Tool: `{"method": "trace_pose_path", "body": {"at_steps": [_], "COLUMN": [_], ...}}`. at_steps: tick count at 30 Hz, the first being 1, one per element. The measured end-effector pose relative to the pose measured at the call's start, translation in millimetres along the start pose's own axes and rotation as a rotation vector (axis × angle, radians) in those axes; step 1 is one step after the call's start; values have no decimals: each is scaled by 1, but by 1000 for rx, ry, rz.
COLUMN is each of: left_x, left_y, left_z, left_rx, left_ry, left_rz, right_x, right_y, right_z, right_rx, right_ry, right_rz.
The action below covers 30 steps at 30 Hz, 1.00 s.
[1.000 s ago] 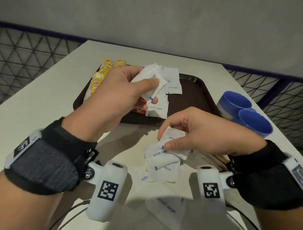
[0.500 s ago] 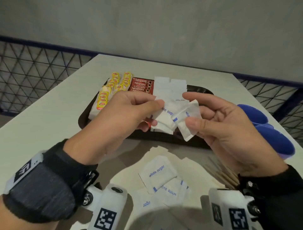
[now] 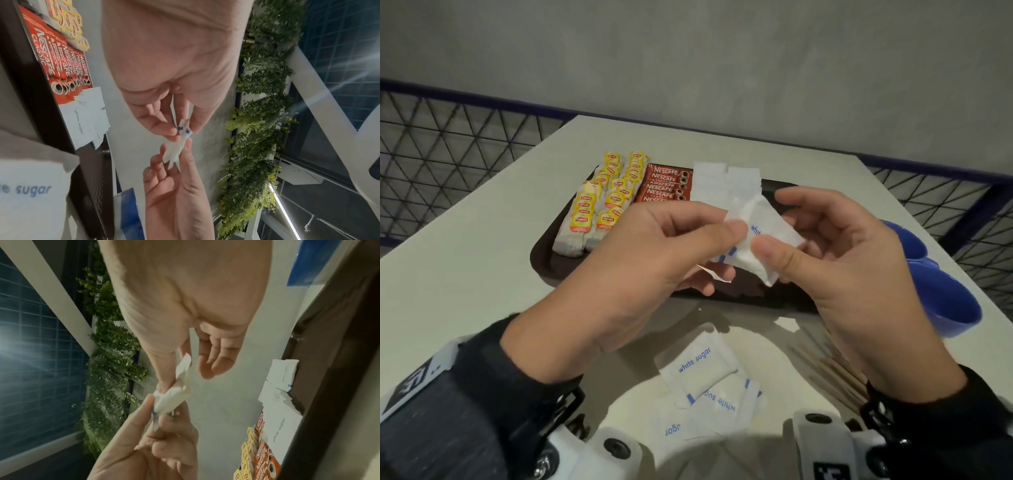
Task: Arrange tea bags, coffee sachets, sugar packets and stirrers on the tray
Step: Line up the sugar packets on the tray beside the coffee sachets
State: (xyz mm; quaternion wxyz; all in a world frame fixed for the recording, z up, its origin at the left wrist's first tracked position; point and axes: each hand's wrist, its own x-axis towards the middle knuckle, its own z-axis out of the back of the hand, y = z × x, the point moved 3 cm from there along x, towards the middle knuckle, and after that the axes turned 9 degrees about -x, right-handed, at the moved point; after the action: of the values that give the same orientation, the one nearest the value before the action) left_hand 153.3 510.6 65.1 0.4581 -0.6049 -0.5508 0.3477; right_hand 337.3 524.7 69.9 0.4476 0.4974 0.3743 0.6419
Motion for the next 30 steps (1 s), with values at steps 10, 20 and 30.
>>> {"method": "trace_pose_path", "body": {"at_steps": [10,20,30], "left_x": [1,1,1], "left_y": [-2,0,3], "left_z": [1,1,1], "left_rx": [141,77,25], "left_ry": [-18,-109,-132], "left_rz": [-81,-175,-147], "right_x": [-4,-7,-6], "right_y": [-1,-1,-3], "right_z": [-7,-10,-12], "right_rx": [62,78,149], "right_ry": [6,46,8], "right_rz": [-26,-54,-72]}}
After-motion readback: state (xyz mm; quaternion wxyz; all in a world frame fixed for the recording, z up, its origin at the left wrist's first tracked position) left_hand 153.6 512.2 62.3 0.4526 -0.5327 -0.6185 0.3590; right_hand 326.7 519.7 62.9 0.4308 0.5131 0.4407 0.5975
